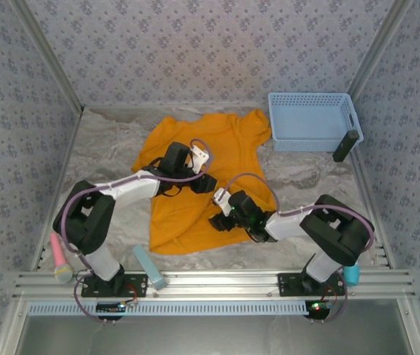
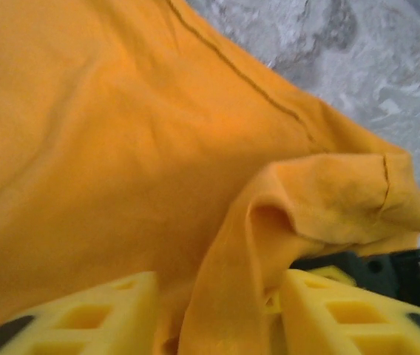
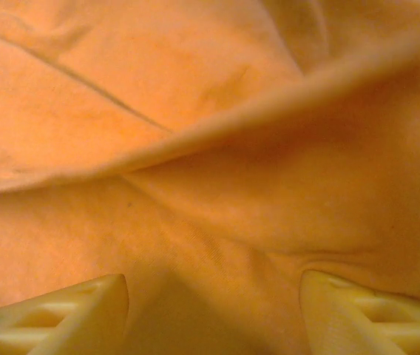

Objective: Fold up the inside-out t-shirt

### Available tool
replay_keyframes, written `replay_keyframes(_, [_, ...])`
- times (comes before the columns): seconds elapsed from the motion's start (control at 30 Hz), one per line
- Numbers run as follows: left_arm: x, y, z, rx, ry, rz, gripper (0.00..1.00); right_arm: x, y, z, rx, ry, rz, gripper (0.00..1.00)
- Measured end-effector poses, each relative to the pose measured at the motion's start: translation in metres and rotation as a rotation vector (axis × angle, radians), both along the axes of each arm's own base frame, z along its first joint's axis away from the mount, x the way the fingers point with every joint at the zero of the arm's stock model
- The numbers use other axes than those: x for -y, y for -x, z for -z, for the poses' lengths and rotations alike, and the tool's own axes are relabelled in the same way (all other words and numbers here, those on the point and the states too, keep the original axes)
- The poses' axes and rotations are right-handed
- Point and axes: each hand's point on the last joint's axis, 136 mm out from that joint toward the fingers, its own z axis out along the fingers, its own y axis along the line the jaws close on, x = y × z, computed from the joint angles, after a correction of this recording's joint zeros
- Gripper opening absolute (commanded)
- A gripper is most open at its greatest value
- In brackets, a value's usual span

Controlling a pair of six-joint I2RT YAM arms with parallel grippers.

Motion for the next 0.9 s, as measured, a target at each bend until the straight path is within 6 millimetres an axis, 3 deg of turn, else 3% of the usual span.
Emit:
replay_keyframes(0.13, [-0.006, 0.013, 0.017, -0.038, 0.003, 0.012, 0.62, 0.005, -0.019, -0.009, 0.017, -0.031, 0.048, 0.63])
replay_keyframes(0.2, [-0.01, 0.022, 0.023, -0.05, -0.002, 0.023, 0.69, 0.008, -0.028, -0.012, 0.018, -0.045, 0.076, 0.63])
replay_keyframes(0.37, [-0.014, 0.045, 0.027, 0.001, -0.043, 0.058, 0.7, 0.015, -0.039, -0.012, -0.008, -0.056, 0.106, 0.63])
replay_keyframes(0.67, [-0.005, 0.04, 0.03, 0.209, -0.213, 0.055, 0.72, 0.025, -0.036, 0.005, -0.108, -0.047, 0.146, 0.6])
replay_keyframes(0.8, [0.0, 0.032, 0.024, 0.298, -0.256, 0.057, 0.72, 0.029, -0.04, 0.005, -0.142, -0.081, 0.18, 0.49])
replay_keyframes(0.9, [-0.003, 0.036, 0.03, 0.325, -0.271, 0.072, 0.72, 0.028, -0.04, 0.004, -0.167, -0.108, 0.186, 0.4])
